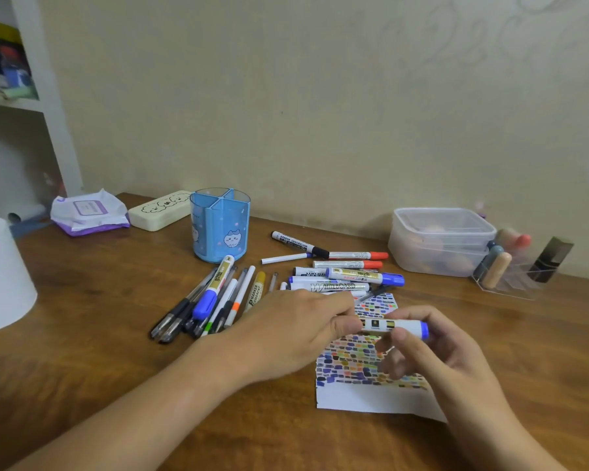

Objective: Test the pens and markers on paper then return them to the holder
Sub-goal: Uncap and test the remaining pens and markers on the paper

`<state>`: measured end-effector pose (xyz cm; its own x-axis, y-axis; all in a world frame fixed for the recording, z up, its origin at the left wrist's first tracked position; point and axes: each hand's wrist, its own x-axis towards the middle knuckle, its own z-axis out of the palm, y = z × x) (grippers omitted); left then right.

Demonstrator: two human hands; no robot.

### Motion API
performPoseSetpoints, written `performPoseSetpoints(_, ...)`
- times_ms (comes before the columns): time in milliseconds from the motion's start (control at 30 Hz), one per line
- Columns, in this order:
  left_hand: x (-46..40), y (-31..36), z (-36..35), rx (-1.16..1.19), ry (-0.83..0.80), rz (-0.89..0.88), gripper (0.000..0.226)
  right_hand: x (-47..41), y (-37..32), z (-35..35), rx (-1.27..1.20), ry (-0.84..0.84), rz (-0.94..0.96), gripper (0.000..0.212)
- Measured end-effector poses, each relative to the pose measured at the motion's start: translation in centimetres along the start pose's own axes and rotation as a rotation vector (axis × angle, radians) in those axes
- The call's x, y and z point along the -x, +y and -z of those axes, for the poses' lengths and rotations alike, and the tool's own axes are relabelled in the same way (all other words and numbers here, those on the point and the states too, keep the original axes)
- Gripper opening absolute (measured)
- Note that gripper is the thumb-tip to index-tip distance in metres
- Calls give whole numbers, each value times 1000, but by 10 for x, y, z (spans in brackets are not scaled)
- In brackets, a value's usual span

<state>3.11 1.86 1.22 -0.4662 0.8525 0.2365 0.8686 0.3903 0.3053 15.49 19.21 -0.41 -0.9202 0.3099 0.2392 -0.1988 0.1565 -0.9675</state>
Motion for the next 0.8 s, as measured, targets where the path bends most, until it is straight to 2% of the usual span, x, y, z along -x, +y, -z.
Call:
performPoseSetpoints(100,0,1,-2,-16,12,12,34,2,1,1,30,4,6,67)
performPoseSetpoints(167,0,1,-2,-29,38,28,41,4,1,-1,43,7,15,62)
performPoseSetpoints(200,0,0,-1,-26,45,39,47,4,3,-1,51,9,23,53)
performPoseSetpoints(267,0,-1,0,-22,57,44,53,5,5,-2,50,-7,31,22)
performPoseSetpoints(333,1,-1,2,-36,78,30,50,5,4,-2,60,-26,32,12)
performPoseSetpoints(433,0,-3,3,-1,84,46,41,6,2,-3,78,-23,28,30)
performPoseSetpoints(533,-1,-5,4,0,49,24,44,5,4,-1,89,-51,27,31)
performPoseSetpoints(633,0,-5,6,-41,17,3,50,5,2,-1,109,-58,29,15)
performPoseSetpoints(700,0,-4,7,-71,1,-6,52,5,0,0,109,-53,25,13)
performPoseSetpoints(733,0,-4,6,-91,-5,-14,52,6,-1,1,115,-54,25,16)
performPoseSetpoints(800,0,-3,6,-114,-3,-30,50,6,-3,3,131,-62,35,44)
